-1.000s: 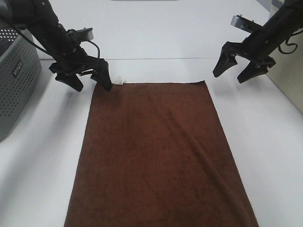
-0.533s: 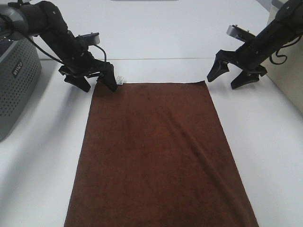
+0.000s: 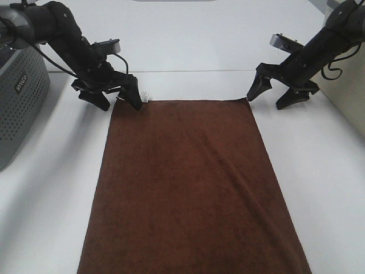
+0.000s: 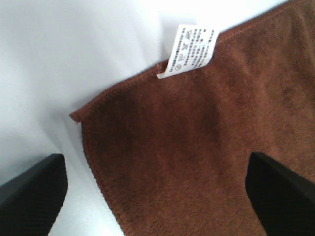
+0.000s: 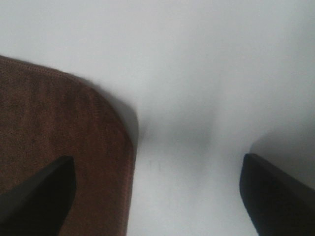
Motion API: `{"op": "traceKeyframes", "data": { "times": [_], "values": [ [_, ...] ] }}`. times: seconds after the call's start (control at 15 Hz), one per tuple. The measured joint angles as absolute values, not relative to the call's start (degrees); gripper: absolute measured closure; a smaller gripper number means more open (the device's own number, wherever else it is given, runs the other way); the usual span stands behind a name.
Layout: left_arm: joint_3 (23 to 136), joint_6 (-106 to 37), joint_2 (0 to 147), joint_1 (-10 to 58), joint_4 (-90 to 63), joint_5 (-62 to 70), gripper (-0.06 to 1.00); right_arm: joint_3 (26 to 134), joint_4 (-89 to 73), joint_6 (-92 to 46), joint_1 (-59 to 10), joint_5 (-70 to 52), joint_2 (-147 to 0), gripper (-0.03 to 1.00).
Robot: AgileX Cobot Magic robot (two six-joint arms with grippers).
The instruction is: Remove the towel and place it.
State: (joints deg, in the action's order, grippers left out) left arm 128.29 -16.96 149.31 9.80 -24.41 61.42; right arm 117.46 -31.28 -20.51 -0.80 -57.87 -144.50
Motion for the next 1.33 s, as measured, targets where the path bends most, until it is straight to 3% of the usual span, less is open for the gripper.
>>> {"op": "traceKeyframes", "data": {
  "times": [0.33,0.47,0.67,0.93,1.13,1.2,1.27,1.33],
  "values": [
    [128.29,-16.33,149.66,10.03,-29.16,61.31,0.05,118.09,-29.74,-18.22,-7.16,-54.55,-145.47,0.10],
    [128.29,-14.95,149.71,10.49,-29.16,61.08,0.13,118.20,-29.68,-17.82,-8.31,-53.97,-145.88,0.12],
    [128.29,-13.92,150.00,10.83,-27.90,60.50,0.35,118.54,-28.99,-17.76,-8.48,-53.63,-146.16,0.22],
    [128.29,-13.75,150.17,10.89,-25.61,59.36,0.50,118.54,-27.44,-17.76,-8.48,-52.20,-146.62,0.48],
    [128.29,-13.92,150.46,10.89,-25.04,57.87,0.76,118.54,-27.04,-17.76,-8.48,-50.53,-146.85,0.71],
    [128.29,-15.47,150.46,10.89,-24.24,57.35,0.93,118.49,-26.18,-17.76,-8.48,-50.08,-146.85,0.85],
    [128.29,-15.47,150.46,10.89,-24.24,57.35,0.93,118.49,-26.18,-17.76,-8.48,-50.08,-146.85,0.85],
    [128.29,-16.33,150.46,10.89,-24.18,57.01,0.94,118.49,-25.90,-17.76,-8.48,-50.13,-146.91,0.96]
  ]
}}
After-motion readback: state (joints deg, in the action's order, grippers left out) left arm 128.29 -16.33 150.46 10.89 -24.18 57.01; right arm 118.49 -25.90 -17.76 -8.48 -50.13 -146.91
